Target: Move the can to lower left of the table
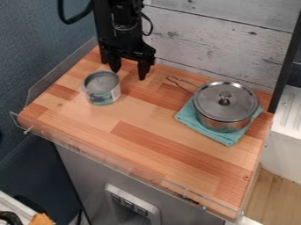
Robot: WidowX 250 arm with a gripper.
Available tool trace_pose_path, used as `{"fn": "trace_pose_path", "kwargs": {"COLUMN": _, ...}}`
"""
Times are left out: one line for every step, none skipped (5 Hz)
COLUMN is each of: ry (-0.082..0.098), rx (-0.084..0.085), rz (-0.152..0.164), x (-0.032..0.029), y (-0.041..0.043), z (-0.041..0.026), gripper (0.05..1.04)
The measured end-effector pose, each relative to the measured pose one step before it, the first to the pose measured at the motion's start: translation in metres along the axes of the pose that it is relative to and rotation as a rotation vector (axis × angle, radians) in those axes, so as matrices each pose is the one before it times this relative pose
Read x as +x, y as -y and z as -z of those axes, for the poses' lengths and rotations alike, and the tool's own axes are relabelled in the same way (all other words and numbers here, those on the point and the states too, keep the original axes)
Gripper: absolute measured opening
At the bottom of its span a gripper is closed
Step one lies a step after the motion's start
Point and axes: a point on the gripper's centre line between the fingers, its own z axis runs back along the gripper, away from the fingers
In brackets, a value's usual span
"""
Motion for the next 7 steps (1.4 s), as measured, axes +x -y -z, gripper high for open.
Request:
{"fn": "trace_pose_path", "kwargs": {"ry": -0.0165, "rx": -0.0083, "rz": -0.0663, "x": -0.03079, "y": -0.00352, "z": -0.00916, "gripper": 1.001}}
{"fn": "trace_pose_path", "kwargs": {"ry": -0.0215, "rx": -0.0126, "rz": -0.0427, "x": -0.01978, "y": 0.00156, "z": -0.00134, "gripper": 1.001}}
{"fn": "trace_pose_path", "kwargs": {"ry": -0.0258, "rx": -0.0233, "rz": -0.0151, "x": -0.01348, "y": 0.00485, "z": 0.00413, "gripper": 1.001}}
{"fn": "trace_pose_path", "kwargs": {"ry": -0.0150, "rx": -0.0138, "rz": 0.0113, "x": -0.00239, "y": 0.00217, "z": -0.00003, "gripper": 1.001}}
{"fn": "trace_pose_path", "kwargs": {"ry": -0.0132, "rx": -0.0279, "rz": 0.0734, "x": 0.00910, "y": 0.00757, "z": -0.01111, "gripper": 1.001}}
{"fn": "trace_pose_path", "kwargs": {"ry": -0.0181, "rx": -0.0135, "rz": 0.1352, "x": 0.01126, "y": 0.02346, "z": -0.01639, "gripper": 1.001}}
{"fn": "trace_pose_path", "kwargs": {"ry": -0.0209, "rx": 0.0314, "rz": 0.0817, "x": 0.00795, "y": 0.02118, "z": -0.01027, "gripper": 1.001}}
